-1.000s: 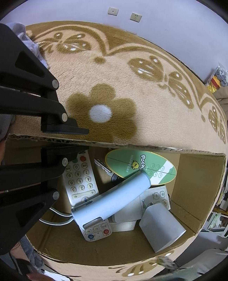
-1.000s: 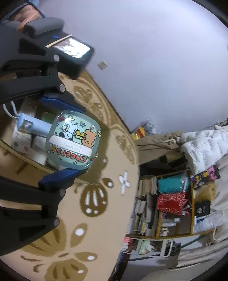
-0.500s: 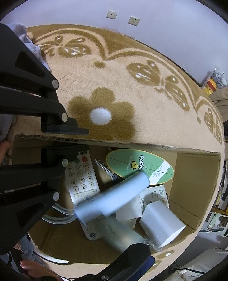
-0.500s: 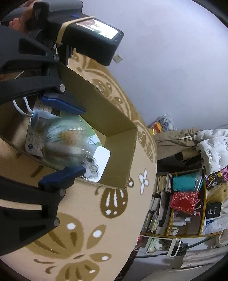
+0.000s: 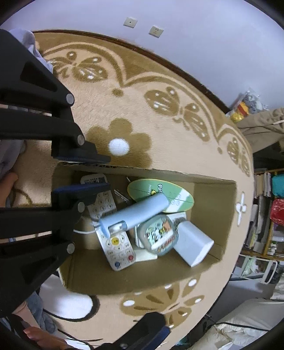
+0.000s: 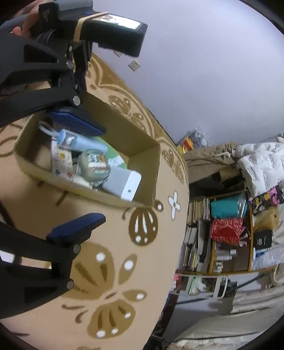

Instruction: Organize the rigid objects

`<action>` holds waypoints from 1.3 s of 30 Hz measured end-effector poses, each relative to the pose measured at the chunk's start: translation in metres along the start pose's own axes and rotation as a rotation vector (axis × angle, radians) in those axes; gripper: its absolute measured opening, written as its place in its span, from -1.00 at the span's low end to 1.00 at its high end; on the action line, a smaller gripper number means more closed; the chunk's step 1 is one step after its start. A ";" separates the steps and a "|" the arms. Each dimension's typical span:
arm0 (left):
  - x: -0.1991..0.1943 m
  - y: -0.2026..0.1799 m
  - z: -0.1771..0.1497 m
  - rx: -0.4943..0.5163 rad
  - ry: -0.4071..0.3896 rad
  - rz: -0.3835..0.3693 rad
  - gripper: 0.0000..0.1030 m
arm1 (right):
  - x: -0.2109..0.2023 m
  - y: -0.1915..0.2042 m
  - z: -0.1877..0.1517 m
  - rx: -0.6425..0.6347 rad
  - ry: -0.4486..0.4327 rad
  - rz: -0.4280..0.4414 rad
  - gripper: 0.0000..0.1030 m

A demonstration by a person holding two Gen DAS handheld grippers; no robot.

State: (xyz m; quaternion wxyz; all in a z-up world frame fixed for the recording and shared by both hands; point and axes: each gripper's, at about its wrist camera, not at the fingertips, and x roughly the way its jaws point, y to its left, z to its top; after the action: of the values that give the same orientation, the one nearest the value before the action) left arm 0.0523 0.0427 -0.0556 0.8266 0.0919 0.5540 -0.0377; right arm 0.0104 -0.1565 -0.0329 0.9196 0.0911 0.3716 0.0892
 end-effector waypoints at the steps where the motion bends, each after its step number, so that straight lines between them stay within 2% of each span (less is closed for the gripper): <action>1: -0.004 -0.001 -0.001 0.000 -0.008 -0.001 -0.66 | -0.004 -0.002 -0.001 0.005 -0.002 -0.014 0.72; 4: -0.018 -0.001 -0.004 -0.001 -0.042 -0.011 -0.58 | -0.020 -0.008 -0.006 0.011 -0.008 -0.047 0.77; 6: -0.029 -0.002 -0.008 0.002 -0.068 -0.019 -0.42 | -0.029 -0.012 -0.009 0.017 -0.007 -0.071 0.83; 8: -0.038 -0.005 -0.013 0.010 -0.098 -0.021 -0.37 | -0.039 -0.016 -0.013 0.029 -0.011 -0.090 0.95; 10: -0.047 -0.008 -0.017 0.025 -0.121 -0.020 -0.25 | -0.053 -0.020 -0.018 0.034 -0.032 -0.105 0.99; 12: -0.055 -0.012 -0.020 0.038 -0.148 -0.023 0.04 | -0.061 -0.022 -0.022 0.035 -0.050 -0.128 1.00; 14: -0.064 -0.015 -0.024 0.053 -0.180 -0.025 0.10 | -0.069 -0.024 -0.026 0.038 -0.055 -0.142 1.00; 16: -0.072 -0.018 -0.026 0.065 -0.204 -0.031 0.30 | -0.075 -0.026 -0.029 0.042 -0.055 -0.151 1.00; 17: -0.076 -0.018 -0.027 0.064 -0.218 -0.037 0.53 | -0.079 -0.026 -0.031 0.043 -0.057 -0.152 1.00; 18: -0.081 -0.018 -0.029 0.061 -0.242 -0.040 0.63 | -0.082 -0.027 -0.033 0.045 -0.061 -0.156 1.00; 20: -0.089 -0.018 -0.032 0.055 -0.277 -0.040 0.66 | -0.088 -0.028 -0.037 0.050 -0.067 -0.167 1.00; 22: -0.096 -0.017 -0.034 0.048 -0.301 -0.046 0.79 | -0.095 -0.029 -0.042 0.055 -0.079 -0.174 1.00; 29: -0.119 -0.017 -0.048 0.037 -0.411 -0.048 0.84 | -0.120 -0.036 -0.051 0.091 -0.160 -0.197 1.00; 39: -0.135 -0.027 -0.067 0.073 -0.501 -0.025 0.86 | -0.144 -0.040 -0.062 0.098 -0.248 -0.215 1.00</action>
State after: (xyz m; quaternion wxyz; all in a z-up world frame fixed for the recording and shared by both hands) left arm -0.0651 0.0236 0.0414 0.9337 0.1027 0.3311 -0.0897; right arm -0.1313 -0.2221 0.0103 0.9571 0.1058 0.2669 -0.0397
